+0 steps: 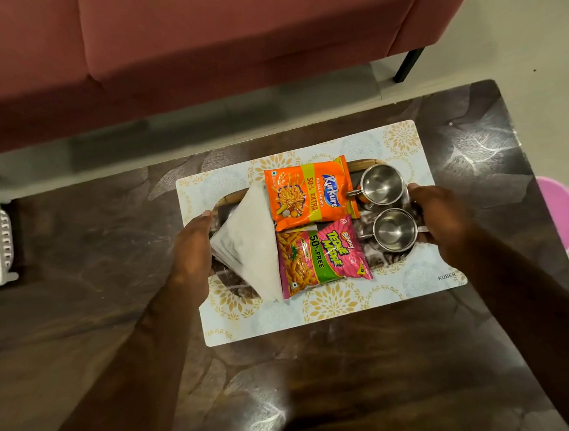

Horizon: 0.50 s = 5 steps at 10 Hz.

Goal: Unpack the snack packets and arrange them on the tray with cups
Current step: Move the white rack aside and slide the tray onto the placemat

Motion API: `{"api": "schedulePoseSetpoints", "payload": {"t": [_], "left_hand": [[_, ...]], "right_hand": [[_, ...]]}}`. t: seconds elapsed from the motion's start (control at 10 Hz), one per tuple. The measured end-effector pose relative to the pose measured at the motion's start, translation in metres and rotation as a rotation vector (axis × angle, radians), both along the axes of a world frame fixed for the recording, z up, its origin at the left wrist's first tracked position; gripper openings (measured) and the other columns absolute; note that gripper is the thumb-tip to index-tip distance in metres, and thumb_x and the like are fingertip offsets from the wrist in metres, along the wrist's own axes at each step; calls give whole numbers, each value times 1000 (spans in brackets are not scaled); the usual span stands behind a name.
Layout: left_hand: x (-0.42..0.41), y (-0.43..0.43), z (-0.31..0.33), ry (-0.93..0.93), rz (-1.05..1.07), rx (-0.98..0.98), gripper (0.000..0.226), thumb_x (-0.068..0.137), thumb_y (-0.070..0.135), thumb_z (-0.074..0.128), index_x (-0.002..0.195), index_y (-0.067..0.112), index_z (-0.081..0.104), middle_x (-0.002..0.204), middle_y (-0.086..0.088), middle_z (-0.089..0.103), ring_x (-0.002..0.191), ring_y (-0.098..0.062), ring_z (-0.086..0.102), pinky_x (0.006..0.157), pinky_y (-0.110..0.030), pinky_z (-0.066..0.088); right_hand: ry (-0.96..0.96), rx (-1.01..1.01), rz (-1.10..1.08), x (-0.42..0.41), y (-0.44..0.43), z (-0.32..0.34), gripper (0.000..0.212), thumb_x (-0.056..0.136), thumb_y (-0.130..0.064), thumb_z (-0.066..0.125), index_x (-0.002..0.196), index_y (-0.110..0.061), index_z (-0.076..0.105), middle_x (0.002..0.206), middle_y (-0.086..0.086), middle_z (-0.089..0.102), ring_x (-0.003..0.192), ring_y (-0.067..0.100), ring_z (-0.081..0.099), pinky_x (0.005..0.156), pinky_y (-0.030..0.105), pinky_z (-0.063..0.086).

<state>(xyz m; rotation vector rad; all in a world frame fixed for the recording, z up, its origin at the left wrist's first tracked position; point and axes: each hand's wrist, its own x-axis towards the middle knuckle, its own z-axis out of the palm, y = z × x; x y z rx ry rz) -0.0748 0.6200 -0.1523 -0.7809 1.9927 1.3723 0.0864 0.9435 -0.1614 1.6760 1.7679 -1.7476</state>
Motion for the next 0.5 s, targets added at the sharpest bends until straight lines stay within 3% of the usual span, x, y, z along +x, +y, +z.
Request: {"api": "schedulePoseSetpoints", "payload": {"t": [0.1, 0.3, 0.4, 0.5], "left_hand": [[0, 0, -1, -9, -5, -2, 23, 95, 49, 53, 92, 31, 66, 117, 1, 69, 106, -24, 64, 97, -48, 51], [1, -4, 3, -7, -20, 55, 29, 95, 48, 54, 107, 25, 69, 117, 0, 69, 106, -22, 64, 97, -42, 50], [-5, -7, 13, 98, -175, -30, 24, 99, 39, 52, 111, 25, 68, 123, -1, 65, 111, -21, 62, 101, -42, 46], [4, -22, 21, 214, -401, -222, 43, 101, 42, 48, 136, 21, 57, 144, -9, 52, 131, -30, 51, 110, -47, 41]], "right_hand": [[9, 14, 13, 0, 0, -1, 27, 104, -36, 50, 90, -22, 68, 85, 1, 64, 79, 17, 61, 76, 38, 53], [54, 67, 72, 3, 2, -2, 26, 104, -35, 48, 89, -24, 66, 81, -1, 64, 76, 17, 60, 67, 31, 49], [36, 195, 202, 4, 2, 7, 29, 104, -38, 47, 100, -23, 71, 101, 5, 71, 92, 24, 66, 80, 36, 48], [-10, 326, 272, 13, -1, 14, 39, 107, -41, 49, 135, -18, 64, 135, 9, 66, 123, 31, 64, 100, 43, 50]]}}
